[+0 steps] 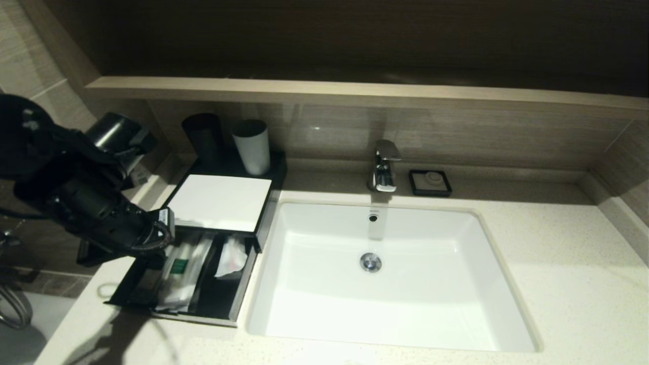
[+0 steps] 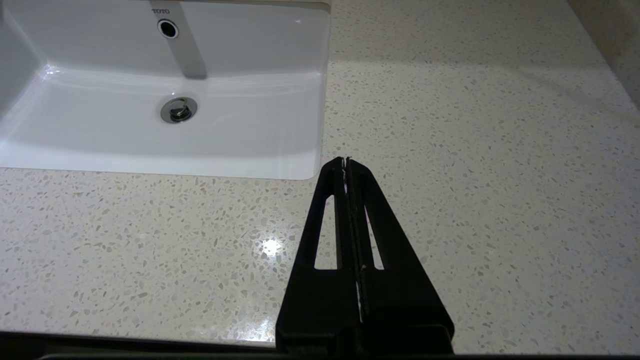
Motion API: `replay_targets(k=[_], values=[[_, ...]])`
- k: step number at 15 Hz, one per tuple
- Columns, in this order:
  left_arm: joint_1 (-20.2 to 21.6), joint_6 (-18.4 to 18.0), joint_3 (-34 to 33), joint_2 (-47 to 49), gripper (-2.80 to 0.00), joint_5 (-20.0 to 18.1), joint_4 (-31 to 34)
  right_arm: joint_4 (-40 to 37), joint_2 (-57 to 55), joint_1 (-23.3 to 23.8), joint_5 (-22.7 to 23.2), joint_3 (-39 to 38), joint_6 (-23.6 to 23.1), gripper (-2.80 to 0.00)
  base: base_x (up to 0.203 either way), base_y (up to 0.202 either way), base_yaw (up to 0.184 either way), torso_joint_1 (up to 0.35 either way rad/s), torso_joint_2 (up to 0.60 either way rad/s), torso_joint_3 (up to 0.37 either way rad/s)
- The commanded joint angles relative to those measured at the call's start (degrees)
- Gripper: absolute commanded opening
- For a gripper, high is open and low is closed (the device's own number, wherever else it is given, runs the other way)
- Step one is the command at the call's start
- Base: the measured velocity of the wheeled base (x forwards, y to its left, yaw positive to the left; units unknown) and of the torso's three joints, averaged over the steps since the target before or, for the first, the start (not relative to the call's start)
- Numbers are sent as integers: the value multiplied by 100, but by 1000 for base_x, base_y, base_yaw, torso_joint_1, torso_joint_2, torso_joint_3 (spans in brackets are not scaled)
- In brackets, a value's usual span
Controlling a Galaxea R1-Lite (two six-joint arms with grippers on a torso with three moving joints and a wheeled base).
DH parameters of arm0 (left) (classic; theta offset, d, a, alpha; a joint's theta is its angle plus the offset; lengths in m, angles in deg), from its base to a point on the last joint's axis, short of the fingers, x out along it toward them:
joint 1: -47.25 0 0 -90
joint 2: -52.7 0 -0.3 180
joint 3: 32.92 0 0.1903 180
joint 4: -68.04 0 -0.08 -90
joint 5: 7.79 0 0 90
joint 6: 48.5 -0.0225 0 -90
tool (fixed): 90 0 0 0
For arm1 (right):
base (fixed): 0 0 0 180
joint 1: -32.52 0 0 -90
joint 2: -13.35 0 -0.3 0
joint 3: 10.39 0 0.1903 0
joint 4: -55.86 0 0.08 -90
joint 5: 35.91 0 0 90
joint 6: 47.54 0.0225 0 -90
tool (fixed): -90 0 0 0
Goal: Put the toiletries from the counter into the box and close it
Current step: Pick up the bathroom toiletry
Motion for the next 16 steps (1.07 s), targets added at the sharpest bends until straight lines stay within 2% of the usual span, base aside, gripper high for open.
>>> replay_targets(k=[1, 7, 11, 16], values=[[-412, 26, 29, -185, -280, -35, 21, 0, 6, 4, 0, -1, 6, -280, 0, 0, 0, 0, 0, 0], [-1785, 33, 314, -79, -280, -43, -5, 0, 6, -4, 0, -1, 9, -280, 0, 0, 0, 0, 0, 0], [-2631, 60, 732, 513, -280, -42, 67, 0, 6, 4, 0, -1, 9, -280, 0, 0, 0, 0, 0, 0], [-3635, 62, 1380, 1169, -280, -16, 459, 0, 6, 4, 0, -1, 2, -280, 0, 0, 0, 0, 0, 0]])
